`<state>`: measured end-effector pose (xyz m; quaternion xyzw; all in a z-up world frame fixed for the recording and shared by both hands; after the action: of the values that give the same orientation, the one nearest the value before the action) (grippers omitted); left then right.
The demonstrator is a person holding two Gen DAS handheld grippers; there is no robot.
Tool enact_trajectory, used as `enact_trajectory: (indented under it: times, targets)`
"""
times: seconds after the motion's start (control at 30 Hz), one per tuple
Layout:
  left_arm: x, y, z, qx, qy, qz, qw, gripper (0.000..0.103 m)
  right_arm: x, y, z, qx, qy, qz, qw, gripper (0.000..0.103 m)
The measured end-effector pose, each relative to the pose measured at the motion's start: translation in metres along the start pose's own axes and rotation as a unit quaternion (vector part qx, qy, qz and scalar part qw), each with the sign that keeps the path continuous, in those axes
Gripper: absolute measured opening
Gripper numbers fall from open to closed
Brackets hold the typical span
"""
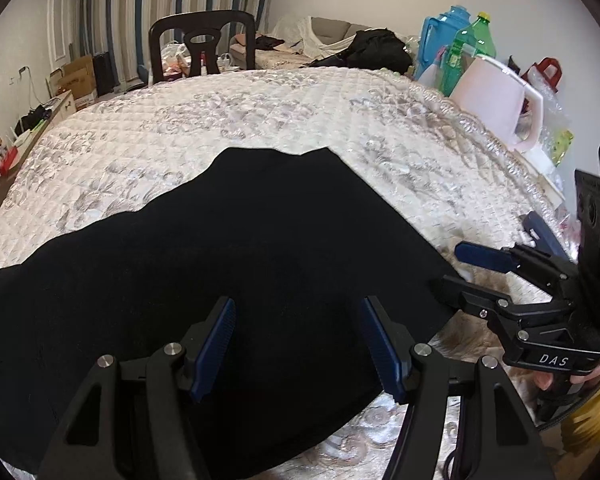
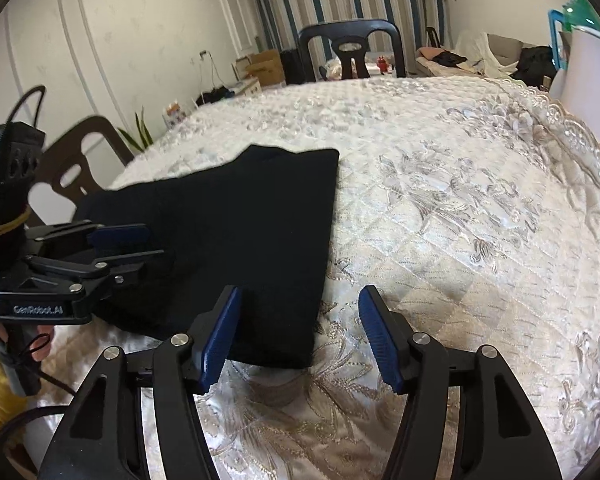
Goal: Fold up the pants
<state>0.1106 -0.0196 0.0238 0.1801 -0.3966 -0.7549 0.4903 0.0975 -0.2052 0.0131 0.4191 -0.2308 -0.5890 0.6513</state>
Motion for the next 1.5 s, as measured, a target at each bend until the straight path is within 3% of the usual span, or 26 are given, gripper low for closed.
enact_trajectory:
  times: [0.13,0.37,0.5,0.8,0.9,1.07,1.13,1.23,1.33,1.5]
  targets:
    - [-0.004,-0.008,-0.002,-0.006,0.023,-0.006,0.9997,0.067,0.0,-0.006,-0.004,-0.02,-0.017,0.021,0.999,0.061]
    - [-0.007,-0.016,0.003,0.0,0.03,-0.01,0.9995,0.067,0.009,-0.01,0.006,-0.042,-0.02,0.034,0.998,0.062]
    - [-0.01,-0.019,0.005,0.007,0.026,-0.001,0.9996,0.068,0.007,0.009,0.013,-0.004,-0.009,0.03,1.0,0.062]
    - [-0.015,-0.028,0.018,0.016,0.016,0.008,0.9997,0.069,-0.014,0.043,-0.049,-0.014,0.004,0.078,0.997,0.062]
    - [-0.021,-0.03,0.022,0.02,0.011,0.02,0.9996,0.069,-0.015,0.043,-0.068,-0.043,0.023,0.078,0.996,0.062]
    - [-0.03,-0.035,0.029,0.016,0.007,0.024,0.9995,0.069,-0.002,0.038,-0.08,-0.065,0.014,0.085,0.994,0.062]
    - [-0.036,-0.036,0.031,0.004,0.023,0.019,0.9995,0.069,0.005,0.042,-0.078,-0.065,-0.004,0.091,0.994,0.062]
    - [-0.049,-0.029,0.037,0.004,0.034,0.024,0.9991,0.069,0.01,0.056,-0.073,-0.041,-0.04,0.106,0.993,0.062]
    - [-0.06,-0.013,0.035,0.018,0.05,0.025,0.9983,0.07,0.011,0.073,-0.078,-0.025,-0.006,0.085,0.996,0.062]
    - [-0.073,0.014,0.014,0.017,0.041,0.047,0.9979,0.069,0.035,0.074,-0.11,-0.057,-0.017,0.027,0.998,0.062]
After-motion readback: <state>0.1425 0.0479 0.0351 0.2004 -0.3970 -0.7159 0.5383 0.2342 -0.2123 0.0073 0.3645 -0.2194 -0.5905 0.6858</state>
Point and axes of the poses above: each gripper's, at about its wrist camera, not at the fingertips, and z roughly against the way its jaws point, x to its right, y to its top, the point moved 3 cm from there along -z, roughly the way its jaws point, and after that the axes turned 13 degrees about x, right-handed, at the moved point
